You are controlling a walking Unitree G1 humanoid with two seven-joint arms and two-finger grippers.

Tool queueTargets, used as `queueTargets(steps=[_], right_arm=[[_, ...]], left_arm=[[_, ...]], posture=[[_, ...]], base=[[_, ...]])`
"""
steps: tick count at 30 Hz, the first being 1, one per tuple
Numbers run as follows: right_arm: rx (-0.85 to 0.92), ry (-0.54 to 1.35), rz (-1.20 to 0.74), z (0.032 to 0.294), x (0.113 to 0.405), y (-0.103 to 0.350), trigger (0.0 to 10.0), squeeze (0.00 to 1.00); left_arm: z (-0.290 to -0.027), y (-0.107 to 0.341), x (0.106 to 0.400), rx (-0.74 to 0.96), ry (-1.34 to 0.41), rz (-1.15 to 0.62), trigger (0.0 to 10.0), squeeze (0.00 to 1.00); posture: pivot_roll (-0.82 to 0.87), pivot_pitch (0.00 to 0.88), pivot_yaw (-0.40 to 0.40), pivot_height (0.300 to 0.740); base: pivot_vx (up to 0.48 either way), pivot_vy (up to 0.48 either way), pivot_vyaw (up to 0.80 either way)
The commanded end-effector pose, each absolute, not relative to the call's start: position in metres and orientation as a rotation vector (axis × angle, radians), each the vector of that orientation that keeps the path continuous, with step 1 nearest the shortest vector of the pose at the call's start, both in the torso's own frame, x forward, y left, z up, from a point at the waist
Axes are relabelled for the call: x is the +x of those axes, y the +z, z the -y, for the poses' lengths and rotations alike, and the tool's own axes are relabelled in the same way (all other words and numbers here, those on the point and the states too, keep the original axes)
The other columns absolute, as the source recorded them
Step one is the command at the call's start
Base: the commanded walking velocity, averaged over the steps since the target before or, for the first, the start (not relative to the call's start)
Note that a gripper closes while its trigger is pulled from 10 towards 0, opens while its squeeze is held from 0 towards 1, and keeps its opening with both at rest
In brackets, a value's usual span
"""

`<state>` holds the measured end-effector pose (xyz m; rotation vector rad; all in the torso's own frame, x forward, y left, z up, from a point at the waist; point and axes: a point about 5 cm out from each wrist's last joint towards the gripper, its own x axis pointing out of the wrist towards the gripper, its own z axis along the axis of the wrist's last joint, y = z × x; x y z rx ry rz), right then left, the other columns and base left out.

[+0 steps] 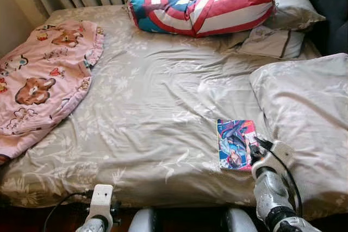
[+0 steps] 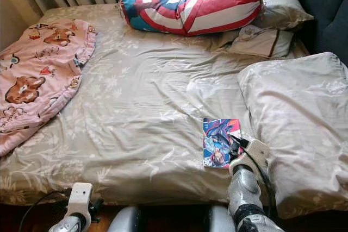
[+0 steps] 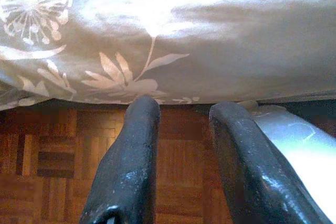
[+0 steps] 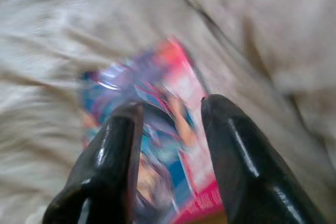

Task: Clean up the room

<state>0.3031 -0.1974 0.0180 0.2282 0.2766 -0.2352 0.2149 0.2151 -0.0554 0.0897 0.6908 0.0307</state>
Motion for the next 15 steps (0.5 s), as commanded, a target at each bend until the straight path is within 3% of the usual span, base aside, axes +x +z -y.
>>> queueTargets(steps=[1,8,15], right_arm=[[0.162,-0.170,-0.236,0.190,0.305,0.022,10.0,0.00],[0.102,-0.078,-0.190,0.181,0.303,0.025,10.0,0.00],[0.009,-0.028,-0.336,0.180,0.293,0.006,10.0,0.00]], left_arm=[[-0.217,-0.059,0.209,0.101,0.033,-0.723,10.0,0.00],[-0.210,-0.060,0.212,0.091,0.027,-0.730,10.0,0.00],[-0.207,-0.059,0.215,0.082,0.037,-0.730,10.0,0.00]], posture=[[0.02,0.066,0.072,0.636],[0.00,0.033,0.056,0.636],[-0.01,0.000,0.036,0.651]], base=[[0.000,0.000,0.00],[0.000,0.000,0.00],[0.000,0.000,0.00]])
